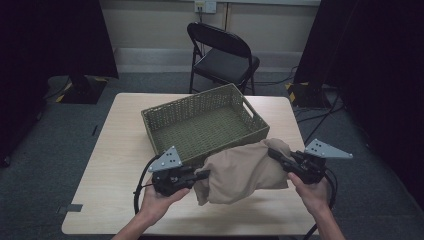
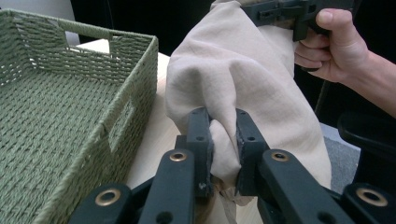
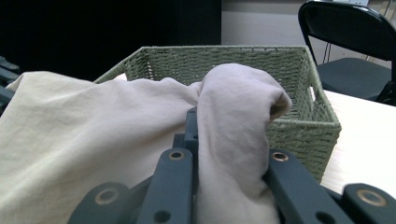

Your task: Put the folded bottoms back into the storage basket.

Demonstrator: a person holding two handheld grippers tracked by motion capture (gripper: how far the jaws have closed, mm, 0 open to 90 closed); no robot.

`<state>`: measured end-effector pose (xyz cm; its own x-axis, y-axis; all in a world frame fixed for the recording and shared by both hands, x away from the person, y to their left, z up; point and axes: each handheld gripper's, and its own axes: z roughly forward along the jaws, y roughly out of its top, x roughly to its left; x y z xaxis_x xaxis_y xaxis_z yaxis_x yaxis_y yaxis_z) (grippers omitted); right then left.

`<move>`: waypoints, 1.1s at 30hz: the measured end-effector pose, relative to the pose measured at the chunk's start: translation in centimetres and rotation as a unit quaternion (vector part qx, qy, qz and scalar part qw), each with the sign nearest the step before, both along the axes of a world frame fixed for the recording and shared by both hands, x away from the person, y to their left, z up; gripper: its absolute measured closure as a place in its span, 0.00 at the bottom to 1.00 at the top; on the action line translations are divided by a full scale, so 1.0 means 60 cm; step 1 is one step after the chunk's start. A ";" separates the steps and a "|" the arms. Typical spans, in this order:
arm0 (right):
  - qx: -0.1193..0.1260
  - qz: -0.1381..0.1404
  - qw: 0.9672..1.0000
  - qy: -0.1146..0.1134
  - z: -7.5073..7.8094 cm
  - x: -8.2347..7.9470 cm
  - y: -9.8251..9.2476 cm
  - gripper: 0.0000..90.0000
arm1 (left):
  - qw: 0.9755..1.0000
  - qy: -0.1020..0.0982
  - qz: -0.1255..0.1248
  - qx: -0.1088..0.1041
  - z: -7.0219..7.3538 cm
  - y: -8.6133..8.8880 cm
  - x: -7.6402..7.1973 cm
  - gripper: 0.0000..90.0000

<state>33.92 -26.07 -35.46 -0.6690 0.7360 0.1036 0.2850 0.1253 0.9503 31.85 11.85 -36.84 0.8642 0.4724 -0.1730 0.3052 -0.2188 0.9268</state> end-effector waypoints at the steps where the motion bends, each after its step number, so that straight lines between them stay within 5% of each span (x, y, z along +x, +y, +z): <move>1: 0.000 0.001 1.000 -0.002 0.003 0.002 0.001 0.88 | 1.000 -0.003 0.002 -0.002 0.004 0.001 0.002 0.89; 11: 0.008 -0.001 1.000 -0.017 0.031 0.020 0.002 0.88 | 1.000 -0.011 0.008 -0.024 0.034 0.001 0.015 0.89; 33: 0.029 -0.008 0.999 -0.033 0.073 0.079 0.025 0.88 | 0.999 -0.022 0.031 -0.035 0.069 0.014 0.057 0.89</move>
